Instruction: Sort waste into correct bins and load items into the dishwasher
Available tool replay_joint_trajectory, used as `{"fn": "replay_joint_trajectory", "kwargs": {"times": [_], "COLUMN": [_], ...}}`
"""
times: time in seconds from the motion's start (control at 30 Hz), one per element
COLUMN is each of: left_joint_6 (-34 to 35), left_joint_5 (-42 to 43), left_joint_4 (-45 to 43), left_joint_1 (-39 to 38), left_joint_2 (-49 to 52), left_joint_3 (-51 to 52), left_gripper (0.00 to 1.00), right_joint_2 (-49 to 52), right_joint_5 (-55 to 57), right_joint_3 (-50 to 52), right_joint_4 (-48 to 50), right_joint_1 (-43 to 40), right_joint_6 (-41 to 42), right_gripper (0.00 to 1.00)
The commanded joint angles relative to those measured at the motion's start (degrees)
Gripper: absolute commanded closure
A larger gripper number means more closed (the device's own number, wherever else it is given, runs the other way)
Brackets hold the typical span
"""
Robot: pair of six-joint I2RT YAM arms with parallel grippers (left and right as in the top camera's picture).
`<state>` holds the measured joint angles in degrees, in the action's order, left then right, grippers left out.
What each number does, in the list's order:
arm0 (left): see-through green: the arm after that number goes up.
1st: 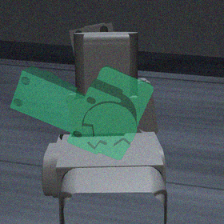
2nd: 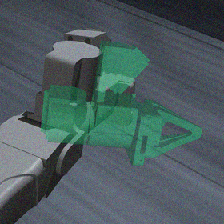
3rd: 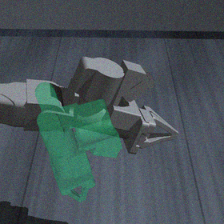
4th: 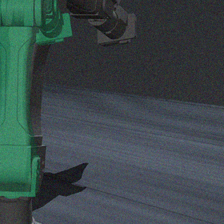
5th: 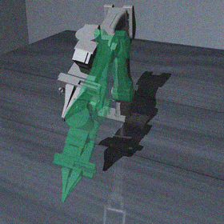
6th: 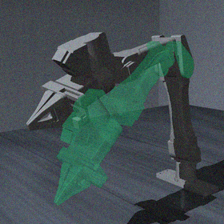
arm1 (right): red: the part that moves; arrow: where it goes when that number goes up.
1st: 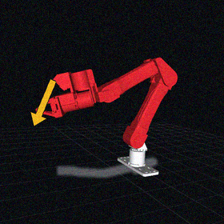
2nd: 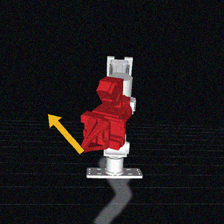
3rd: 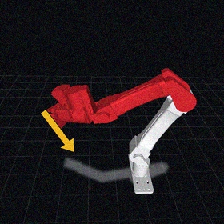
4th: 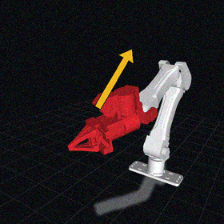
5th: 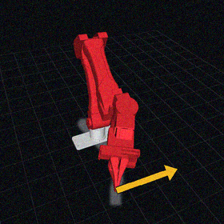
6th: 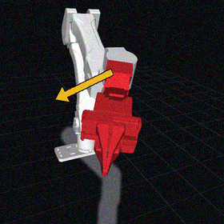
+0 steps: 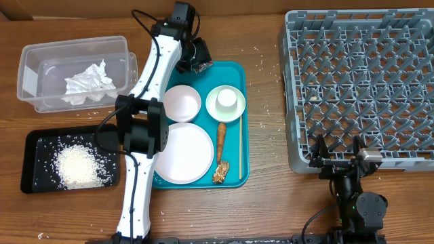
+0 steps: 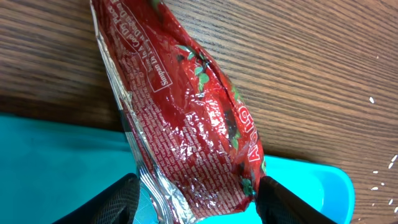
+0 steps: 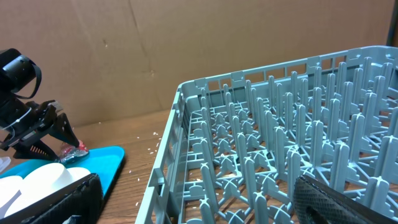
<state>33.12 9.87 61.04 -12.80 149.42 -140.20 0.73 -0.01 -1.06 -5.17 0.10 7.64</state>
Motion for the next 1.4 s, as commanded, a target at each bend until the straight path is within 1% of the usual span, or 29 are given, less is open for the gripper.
{"fn": "replay_joint_trajectory", "kwargs": {"times": [0.0,0.13,0.2,0.23,0.33,0.37,0.43,0.5,0.53,0.67,0.7,0.87,1.03,1.13,1.27,1.37], "left_joint_6": [0.3,0.3,0.3,0.3,0.3,0.3,0.3,0.3,0.3,0.3,0.3,0.0,-1.9,-2.5,-2.2,-1.5], "left_joint_5": [-1.2,-1.3,-1.3,-1.3,-1.3,-1.3,-1.3,-1.3,-1.3,-1.3,-1.3,-1.1,-2.4,-7.8,-20.2,-26.7], "left_joint_4": [0.0,-0.3,-1.3,-1.4,-1.8,-2.0,-2.0,-2.0,-2.0,-1.9,-1.7,1.3,3.0,3.2,6.1,9.2], "left_joint_1": [-0.4,-0.4,-0.4,-0.4,-0.4,-0.4,-0.4,-0.4,-0.4,-0.4,-0.4,-0.3,-0.3,-0.3,0.5,2.0], "left_joint_2": [1.2,1.2,1.2,1.2,1.2,1.2,1.2,1.2,1.2,1.2,1.2,-0.6,-6.3,-11.6,-18.4,-22.4], "left_joint_3": [0.0,0.5,1.4,1.5,1.7,1.7,1.7,1.7,1.7,1.7,1.7,1.1,0.1,0.1,0.1,0.1], "left_gripper": [0.37,0.36,0.32,0.32,0.35,0.37,0.39,0.46,0.51,0.89,0.96,0.96,0.96,0.96,0.96,0.96], "right_joint_2": [-0.6,-0.6,-0.6,-0.6,-0.6,-0.6,-0.6,-0.6,-0.6,-0.6,-0.6,-0.6,-0.6,-0.6,-0.6,-0.6], "right_joint_5": [-0.1,-0.1,-0.1,-0.1,-0.1,-0.1,-0.1,-0.1,-0.1,-0.1,-0.1,-0.1,-0.1,-0.1,-0.1,-0.1], "right_joint_3": [0.6,0.6,0.6,0.6,0.6,0.6,0.6,0.6,0.6,0.6,0.6,0.6,0.6,0.6,0.6,0.6], "right_joint_4": [0.4,0.4,0.4,0.4,0.3,0.3,0.3,0.3,0.3,0.3,0.4,0.4,0.3,0.4,0.4,0.3], "right_joint_1": [0.4,0.4,0.4,0.4,0.4,0.4,0.4,0.4,0.4,0.4,0.4,0.4,0.4,0.4,0.4,0.4], "right_joint_6": [-0.2,-0.2,-0.2,-0.2,-0.2,-0.2,-0.2,-0.2,-0.2,-0.2,-0.2,-0.2,-0.2,-0.2,-0.2,-0.2], "right_gripper": [0.00,0.00,0.00,0.00,0.00,0.00,0.00,0.00,0.00,0.00,0.00,0.00,0.00,0.00,0.00,0.00]}}
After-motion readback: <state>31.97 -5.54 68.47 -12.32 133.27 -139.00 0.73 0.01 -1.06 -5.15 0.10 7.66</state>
